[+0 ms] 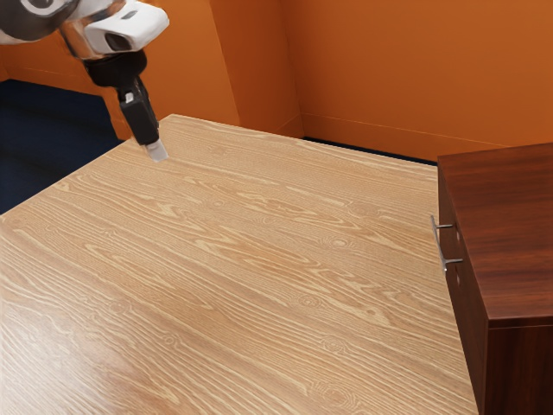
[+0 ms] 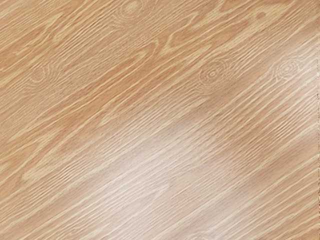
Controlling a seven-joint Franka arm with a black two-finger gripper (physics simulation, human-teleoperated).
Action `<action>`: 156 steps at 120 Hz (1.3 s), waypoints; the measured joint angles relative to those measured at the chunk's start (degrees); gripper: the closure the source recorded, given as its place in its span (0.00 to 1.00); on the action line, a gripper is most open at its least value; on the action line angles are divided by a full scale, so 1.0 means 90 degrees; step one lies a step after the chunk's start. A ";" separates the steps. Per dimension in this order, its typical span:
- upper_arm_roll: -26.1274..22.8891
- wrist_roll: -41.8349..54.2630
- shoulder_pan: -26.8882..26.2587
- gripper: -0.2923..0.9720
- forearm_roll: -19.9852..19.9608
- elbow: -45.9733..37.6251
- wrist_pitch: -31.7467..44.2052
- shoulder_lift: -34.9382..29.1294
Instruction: Pull the drawer handle with one arm to open the drawer
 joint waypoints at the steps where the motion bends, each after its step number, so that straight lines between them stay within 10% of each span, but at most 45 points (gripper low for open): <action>1: -0.0003 0.0019 -0.0023 0.23 -0.0001 0.0001 -0.0006 0.0018; 56: -0.0139 0.1284 -0.0330 0.23 -0.0283 -0.0174 -0.0109 0.0628; 105: -0.1219 0.5681 -0.0187 0.25 -0.0780 -0.0721 0.0143 0.0660; 156: -0.1912 0.9401 -0.0469 0.38 -0.1386 -0.1135 0.2382 0.0910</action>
